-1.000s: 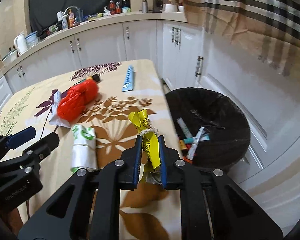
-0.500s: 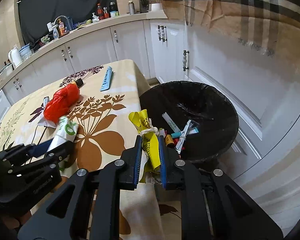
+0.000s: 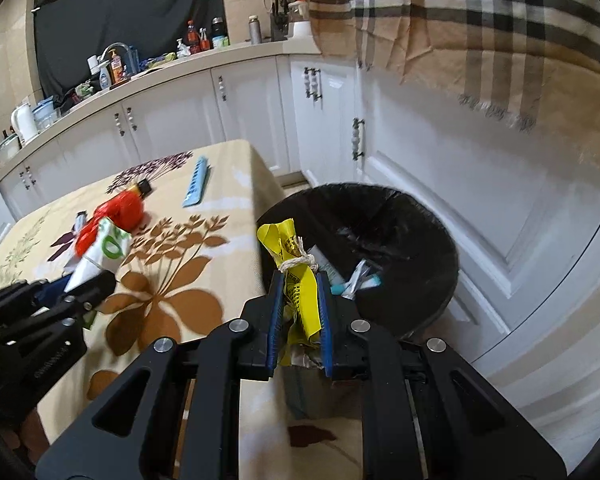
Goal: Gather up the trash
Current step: 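Grasp the white green-printed packet with the left tool, then carry both wrappers over the bin and open both tools to drop them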
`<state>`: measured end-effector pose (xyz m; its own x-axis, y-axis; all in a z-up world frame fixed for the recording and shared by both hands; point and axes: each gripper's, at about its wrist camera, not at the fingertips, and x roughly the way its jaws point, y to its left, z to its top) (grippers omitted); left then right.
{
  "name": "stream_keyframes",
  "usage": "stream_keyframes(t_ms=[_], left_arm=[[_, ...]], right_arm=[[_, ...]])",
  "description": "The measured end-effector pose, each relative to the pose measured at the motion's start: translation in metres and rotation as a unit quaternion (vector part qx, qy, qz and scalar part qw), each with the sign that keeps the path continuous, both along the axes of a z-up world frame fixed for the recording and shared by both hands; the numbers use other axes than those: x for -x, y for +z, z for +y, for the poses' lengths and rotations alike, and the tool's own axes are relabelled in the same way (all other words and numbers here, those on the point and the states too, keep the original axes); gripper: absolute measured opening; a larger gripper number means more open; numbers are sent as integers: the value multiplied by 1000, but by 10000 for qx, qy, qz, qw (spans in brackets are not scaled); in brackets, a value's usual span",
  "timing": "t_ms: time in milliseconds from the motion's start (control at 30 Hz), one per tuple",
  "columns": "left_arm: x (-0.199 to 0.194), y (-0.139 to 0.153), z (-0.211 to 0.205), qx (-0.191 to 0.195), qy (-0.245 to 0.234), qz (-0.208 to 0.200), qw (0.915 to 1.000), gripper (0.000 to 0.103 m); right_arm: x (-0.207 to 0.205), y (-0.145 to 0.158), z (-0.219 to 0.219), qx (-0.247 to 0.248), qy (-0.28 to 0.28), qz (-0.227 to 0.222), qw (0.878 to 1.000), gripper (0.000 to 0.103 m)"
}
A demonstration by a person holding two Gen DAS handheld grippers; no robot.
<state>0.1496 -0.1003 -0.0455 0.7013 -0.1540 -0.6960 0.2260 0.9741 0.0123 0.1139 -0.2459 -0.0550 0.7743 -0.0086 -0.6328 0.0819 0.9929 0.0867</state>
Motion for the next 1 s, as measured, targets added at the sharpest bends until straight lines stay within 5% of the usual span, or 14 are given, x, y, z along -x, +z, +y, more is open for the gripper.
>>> stream_keyframes(t_ms=[900, 1000], left_arm=[[-96, 4, -112, -149, -839, -247, 9961, 29], [-102, 1, -122, -278, -934, -254, 9949, 38]], right_arm=[[-86, -10, -74, 380, -707, -94, 9967, 17], [-97, -17, -82, 293, -804, -42, 9963, 18]])
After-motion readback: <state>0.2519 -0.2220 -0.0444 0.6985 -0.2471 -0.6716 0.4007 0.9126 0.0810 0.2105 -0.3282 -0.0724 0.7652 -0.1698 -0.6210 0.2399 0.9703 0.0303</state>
